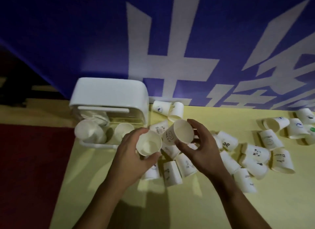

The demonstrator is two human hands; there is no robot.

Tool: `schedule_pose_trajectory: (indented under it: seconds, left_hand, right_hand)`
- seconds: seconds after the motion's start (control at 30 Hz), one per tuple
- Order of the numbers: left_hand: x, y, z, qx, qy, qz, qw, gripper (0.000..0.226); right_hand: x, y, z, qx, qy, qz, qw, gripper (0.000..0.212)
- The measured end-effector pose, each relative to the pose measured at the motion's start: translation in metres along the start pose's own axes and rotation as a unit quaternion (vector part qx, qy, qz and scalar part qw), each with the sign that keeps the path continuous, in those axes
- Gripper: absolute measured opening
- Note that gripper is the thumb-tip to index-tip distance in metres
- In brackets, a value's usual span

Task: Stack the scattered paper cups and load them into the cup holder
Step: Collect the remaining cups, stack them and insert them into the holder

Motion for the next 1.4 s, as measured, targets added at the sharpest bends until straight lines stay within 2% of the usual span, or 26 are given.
schedule_pose_trajectory:
  seconds: [0.23,0.5,0.67,0.9,1.1,1.17,1.3,1.4]
  left_hand:
    - [-0.074,-0.061,0.035,0.006,0.017,0.004,1.000,0.074]
    - [-0.106,-0.098,0.046,-0.016,0.052,0.004,0.999,0.068]
    - [-0.118,-0.105,0.053,-0.030,0.090,0.023,0.995,0.067]
    - [-0.124,-0.101,0.048,-0.025,0.108,0.031,0.993,0.071]
    - [-0.121,-0.080,0.030,0.021,0.118,0.019,0.993,0.070]
    - [-0.118,-0.075,0.022,0.026,0.121,0.019,0.992,0.070]
    - [-0.104,-0.069,0.005,0.034,0.105,-0.012,0.994,0.071]
    - [-0.089,-0.075,-0.008,0.027,0.082,-0.049,0.995,0.069]
  right_hand:
    - [0.089,-0.048,-0.003,-0.011,0.005,-0.003,1.000,0.062]
    - [0.140,-0.071,-0.030,-0.045,0.010,-0.013,0.999,0.065]
    - [0.167,-0.060,-0.049,-0.074,-0.005,0.062,0.995,0.074]
    - [0.195,-0.027,-0.072,-0.011,-0.040,0.143,0.989,0.083]
    - [0.198,-0.014,-0.068,0.019,-0.062,0.102,0.993,0.098]
    - [0.189,-0.010,-0.058,0.037,-0.041,0.102,0.993,0.092]
    - [0.167,0.000,-0.034,0.047,0.009,0.093,0.995,0.061]
    - [0.151,0.009,-0.022,0.071,0.032,0.074,0.994,0.055]
Point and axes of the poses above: each hand's wrist, its own z-axis away from the middle knuckle, its own x-axis out of the palm, y = z × x, the point moved 8 cm from there along -z, towards the middle knuckle, and after that the axes turned 13 degrees about -y, right-handed, at the moved point
